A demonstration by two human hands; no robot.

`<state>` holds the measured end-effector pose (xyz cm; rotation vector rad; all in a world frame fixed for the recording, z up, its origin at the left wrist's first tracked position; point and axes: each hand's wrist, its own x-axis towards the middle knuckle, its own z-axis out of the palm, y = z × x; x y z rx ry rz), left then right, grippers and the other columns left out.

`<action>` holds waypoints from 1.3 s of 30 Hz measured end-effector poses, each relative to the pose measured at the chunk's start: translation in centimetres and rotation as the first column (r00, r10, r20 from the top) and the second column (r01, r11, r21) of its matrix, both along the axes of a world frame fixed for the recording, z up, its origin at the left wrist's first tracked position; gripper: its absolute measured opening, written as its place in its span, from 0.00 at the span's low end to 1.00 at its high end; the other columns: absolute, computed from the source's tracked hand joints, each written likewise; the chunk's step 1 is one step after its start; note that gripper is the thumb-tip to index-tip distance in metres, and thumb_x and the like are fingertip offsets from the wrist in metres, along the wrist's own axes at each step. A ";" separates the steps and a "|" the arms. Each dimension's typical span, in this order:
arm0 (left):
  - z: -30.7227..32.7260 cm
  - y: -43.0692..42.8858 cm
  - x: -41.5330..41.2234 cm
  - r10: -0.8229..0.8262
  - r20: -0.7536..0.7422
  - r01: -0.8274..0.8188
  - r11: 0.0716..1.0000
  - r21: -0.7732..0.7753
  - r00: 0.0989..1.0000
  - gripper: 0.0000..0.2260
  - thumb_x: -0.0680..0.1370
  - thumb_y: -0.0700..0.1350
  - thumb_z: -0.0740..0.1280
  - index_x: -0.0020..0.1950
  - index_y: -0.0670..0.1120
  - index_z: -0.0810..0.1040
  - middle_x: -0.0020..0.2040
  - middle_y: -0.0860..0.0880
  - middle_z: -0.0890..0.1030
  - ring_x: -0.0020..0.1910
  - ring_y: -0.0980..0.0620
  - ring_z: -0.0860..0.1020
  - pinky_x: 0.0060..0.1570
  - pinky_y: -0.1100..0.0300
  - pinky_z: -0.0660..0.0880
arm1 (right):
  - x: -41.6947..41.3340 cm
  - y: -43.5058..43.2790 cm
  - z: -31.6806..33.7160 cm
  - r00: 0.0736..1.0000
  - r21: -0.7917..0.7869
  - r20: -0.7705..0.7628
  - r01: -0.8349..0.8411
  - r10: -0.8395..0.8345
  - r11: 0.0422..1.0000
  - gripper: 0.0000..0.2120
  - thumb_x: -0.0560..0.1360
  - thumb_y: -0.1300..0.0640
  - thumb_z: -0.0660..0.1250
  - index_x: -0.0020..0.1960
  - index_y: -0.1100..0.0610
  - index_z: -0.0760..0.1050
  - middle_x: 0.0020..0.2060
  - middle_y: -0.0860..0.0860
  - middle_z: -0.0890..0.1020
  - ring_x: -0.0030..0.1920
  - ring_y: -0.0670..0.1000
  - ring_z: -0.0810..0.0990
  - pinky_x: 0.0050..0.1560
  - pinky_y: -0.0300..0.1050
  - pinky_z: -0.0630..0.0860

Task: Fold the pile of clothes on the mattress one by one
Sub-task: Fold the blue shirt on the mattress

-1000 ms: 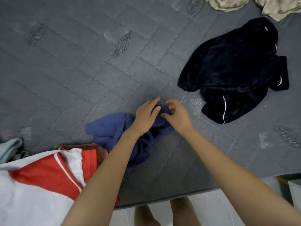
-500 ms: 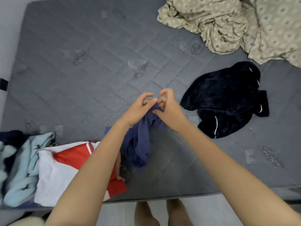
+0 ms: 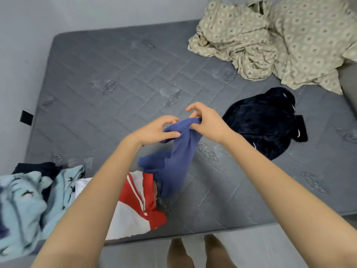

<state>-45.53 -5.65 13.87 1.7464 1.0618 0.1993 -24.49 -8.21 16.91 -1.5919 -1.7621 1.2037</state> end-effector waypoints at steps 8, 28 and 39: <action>2.9 1.0 -1.8 0.180 0.084 -0.197 0.934 0.297 0.980 0.03 0.79 0.41 0.62 0.47 0.47 0.75 0.41 0.55 0.77 0.41 0.58 0.73 0.46 0.66 0.68 | -0.3 0.6 1.3 0.927 0.034 0.373 0.032 -0.042 0.999 0.11 0.76 0.54 0.68 0.37 0.57 0.71 0.34 0.52 0.76 0.39 0.53 0.73 0.34 0.45 0.65; 12.5 3.3 -1.6 0.486 0.215 -0.526 0.708 0.472 0.847 0.13 0.80 0.40 0.63 0.38 0.47 0.63 0.33 0.51 0.64 0.31 0.56 0.61 0.35 0.67 0.64 | 6.3 2.1 9.8 0.865 0.236 0.082 0.465 -0.494 0.853 0.28 0.71 0.43 0.72 0.31 0.53 0.56 0.26 0.50 0.58 0.27 0.49 0.60 0.33 0.45 0.57; 14.0 3.5 -0.3 0.566 0.508 -0.759 0.525 0.384 0.649 0.05 0.81 0.40 0.61 0.47 0.45 0.74 0.40 0.57 0.74 0.39 0.67 0.72 0.47 0.70 0.68 | 6.9 3.3 11.8 0.887 0.370 -0.109 0.455 -0.448 0.810 0.09 0.76 0.57 0.68 0.37 0.54 0.74 0.31 0.43 0.74 0.31 0.38 0.72 0.33 0.31 0.66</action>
